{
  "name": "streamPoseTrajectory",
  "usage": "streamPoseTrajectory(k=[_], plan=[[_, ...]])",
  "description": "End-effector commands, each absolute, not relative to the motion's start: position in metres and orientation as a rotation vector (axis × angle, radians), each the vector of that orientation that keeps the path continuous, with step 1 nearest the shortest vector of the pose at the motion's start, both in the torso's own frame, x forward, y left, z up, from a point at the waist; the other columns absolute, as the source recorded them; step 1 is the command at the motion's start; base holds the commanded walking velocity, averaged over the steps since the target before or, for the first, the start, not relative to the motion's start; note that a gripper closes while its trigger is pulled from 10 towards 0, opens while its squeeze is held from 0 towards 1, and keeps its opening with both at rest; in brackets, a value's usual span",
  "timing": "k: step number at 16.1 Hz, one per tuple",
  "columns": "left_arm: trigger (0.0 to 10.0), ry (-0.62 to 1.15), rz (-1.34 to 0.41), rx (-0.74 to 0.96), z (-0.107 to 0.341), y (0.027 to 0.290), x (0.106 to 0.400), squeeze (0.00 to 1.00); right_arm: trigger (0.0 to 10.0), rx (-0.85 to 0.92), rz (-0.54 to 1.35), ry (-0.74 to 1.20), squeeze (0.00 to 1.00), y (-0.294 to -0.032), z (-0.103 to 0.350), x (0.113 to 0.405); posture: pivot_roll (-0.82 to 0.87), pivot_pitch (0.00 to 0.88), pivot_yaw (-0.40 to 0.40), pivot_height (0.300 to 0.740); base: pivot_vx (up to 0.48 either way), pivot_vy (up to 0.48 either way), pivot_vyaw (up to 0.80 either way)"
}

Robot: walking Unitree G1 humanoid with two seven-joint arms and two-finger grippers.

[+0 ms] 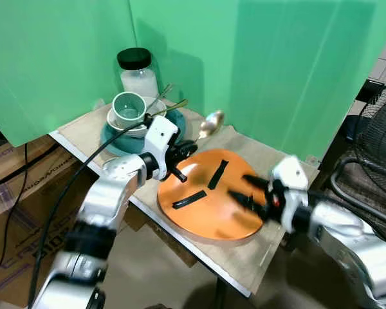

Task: Setting the table

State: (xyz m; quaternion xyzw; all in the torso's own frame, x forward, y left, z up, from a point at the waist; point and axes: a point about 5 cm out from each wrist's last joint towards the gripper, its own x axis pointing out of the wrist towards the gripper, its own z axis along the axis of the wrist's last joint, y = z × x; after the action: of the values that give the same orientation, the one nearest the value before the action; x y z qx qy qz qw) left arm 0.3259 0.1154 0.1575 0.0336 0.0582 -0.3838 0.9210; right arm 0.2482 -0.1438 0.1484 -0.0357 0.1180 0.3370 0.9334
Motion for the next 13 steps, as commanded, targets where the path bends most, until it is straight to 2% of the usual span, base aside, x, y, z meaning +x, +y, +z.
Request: streamPoseTrajectory(k=[1,2,6,8,9,10,11,13], plan=[[0.0,0.073,-0.771,0.048,0.167,0.12,0.324,0.0,10.0,-0.082,0.611,0.212,0.0,-0.148,0.152,0.253,-0.1,0.0,0.053,0.74,0.0,0.0,0.0],[0.0,0.033,-0.728,0.06,0.172,0.127,0.309,0.0,10.0,-0.019,0.503,0.142,0.0,-0.143,0.157,0.252,-0.1,0.0,0.053,0.74,0.0,0.0,0.0],[0.0,-0.02,-0.63,0.028,0.18,0.131,0.279,0.0,10.0,0.041,0.365,0.088,0.0,-0.14,0.161,0.243,-0.1,0.0,0.049,0.74,0.0,0.0,0.0],[0.0,-0.083,-0.471,0.061,0.185,0.138,0.271,0.0,10.0,0.064,0.299,0.088,0.0,-0.14,0.159,0.238,-0.11,0.0,0.052,0.74,0.0,0.0,-0.4],[9.5,-0.095,-0.392,0.079,0.187,0.143,0.266,0.0,10.0,0.085,0.269,0.086,0.0,-0.14,0.158,0.235,-0.11,0.0,0.052,0.74,0.0,0.0,-0.8],[9.5,-0.088,-0.372,0.079,0.186,0.144,0.263,0.0,10.0,0.091,0.259,0.086,0.0,-0.14,0.158,0.234,-0.11,0.0,0.053,0.74,0.0,0.0,-0.8],[10.0,-0.076,-0.358,0.086,0.185,0.145,0.261,0.0,10.0,0.098,0.247,0.085,0.0,-0.14,0.158,0.233,-0.11,0.0,0.053,0.74,0.0,0.0,-0.8],[10.0,-0.02,-0.356,0.109,0.176,0.144,0.253,0.0,10.0,0.106,0.213,0.089,0.0,-0.14,0.157,0.23,-0.1,0.0,0.052,0.74,0.0,0.0,-0.8]])
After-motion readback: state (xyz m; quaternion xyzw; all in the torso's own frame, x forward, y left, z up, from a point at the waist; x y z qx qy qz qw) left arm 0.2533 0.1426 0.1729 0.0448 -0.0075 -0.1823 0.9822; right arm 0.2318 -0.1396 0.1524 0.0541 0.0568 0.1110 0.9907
